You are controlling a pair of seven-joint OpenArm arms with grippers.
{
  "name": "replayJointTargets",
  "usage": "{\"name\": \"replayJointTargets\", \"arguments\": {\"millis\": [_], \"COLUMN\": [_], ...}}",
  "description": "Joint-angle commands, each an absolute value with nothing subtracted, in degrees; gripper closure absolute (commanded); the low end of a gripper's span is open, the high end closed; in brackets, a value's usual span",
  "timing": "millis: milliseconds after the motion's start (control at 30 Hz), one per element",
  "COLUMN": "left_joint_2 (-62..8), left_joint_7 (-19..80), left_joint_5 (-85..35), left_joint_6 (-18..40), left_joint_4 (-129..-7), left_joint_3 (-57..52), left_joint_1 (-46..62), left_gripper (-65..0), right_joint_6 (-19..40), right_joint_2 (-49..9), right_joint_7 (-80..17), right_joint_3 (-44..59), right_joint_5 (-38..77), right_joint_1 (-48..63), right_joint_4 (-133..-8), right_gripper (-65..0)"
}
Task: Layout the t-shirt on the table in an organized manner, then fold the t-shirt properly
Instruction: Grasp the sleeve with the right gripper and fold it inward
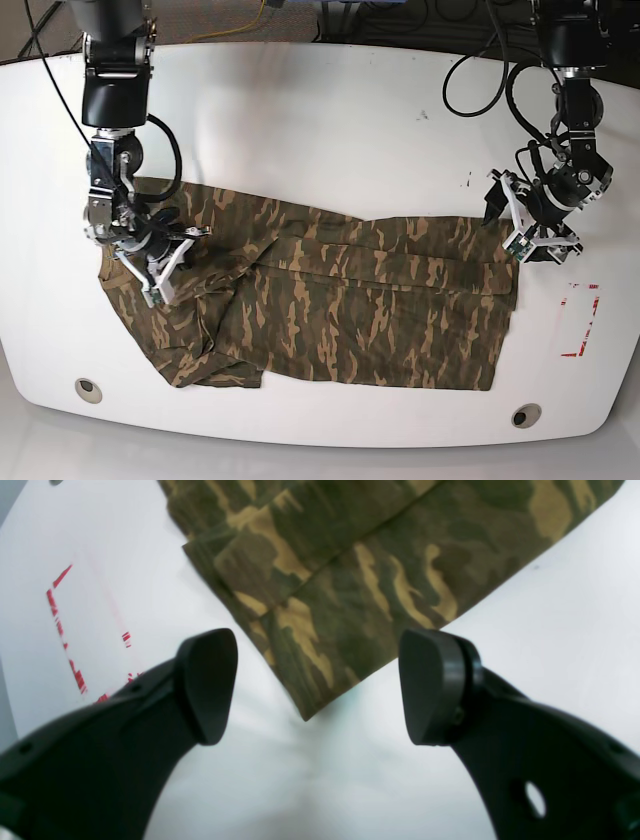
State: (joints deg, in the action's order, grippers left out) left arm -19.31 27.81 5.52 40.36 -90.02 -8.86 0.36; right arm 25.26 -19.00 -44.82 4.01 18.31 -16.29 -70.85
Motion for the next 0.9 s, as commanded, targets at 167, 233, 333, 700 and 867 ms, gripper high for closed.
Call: {"name": "replayJointTargets", "arguments": {"millis": [167, 233, 333, 700, 867], "left_joint_2": [-20.0, -20.0, -20.0, -20.2, -20.3], "left_joint_7": [26.9, 26.9, 26.9, 26.8, 26.8], "left_joint_5": [4.7, 4.7, 4.7, 4.7, 4.7], "left_joint_6": [40.0, 40.0, 40.0, 40.0, 40.0], "left_joint_4": [-91.1, -91.1, -91.1, -91.1, -91.2], "left_joint_3": [-9.3, -9.3, -9.3, -9.4, -9.4], "left_joint_1": [-0.3, -0.2, 0.0, 0.5, 0.5], "left_gripper": [-47.4, -47.4, -47.4, -47.4, -47.4], "right_joint_6": [27.2, 27.2, 27.3, 27.3, 27.3], "right_joint_2": [-15.0, -14.1, -12.7, -6.5, -4.7], "right_joint_7": [-43.4, -43.2, -41.7, -32.9, -29.9], "right_joint_3": [4.4, 4.4, 4.3, 4.2, 4.2], "right_joint_5": [13.0, 12.3, 11.6, 8.9, 7.2], "right_joint_1": [-21.1, -22.0, -23.6, -35.0, -39.7], "right_joint_4": [-69.2, -68.2, -66.0, -50.5, -45.9], "right_gripper": [-1.1, -1.1, -1.1, -1.1, -1.1]}}
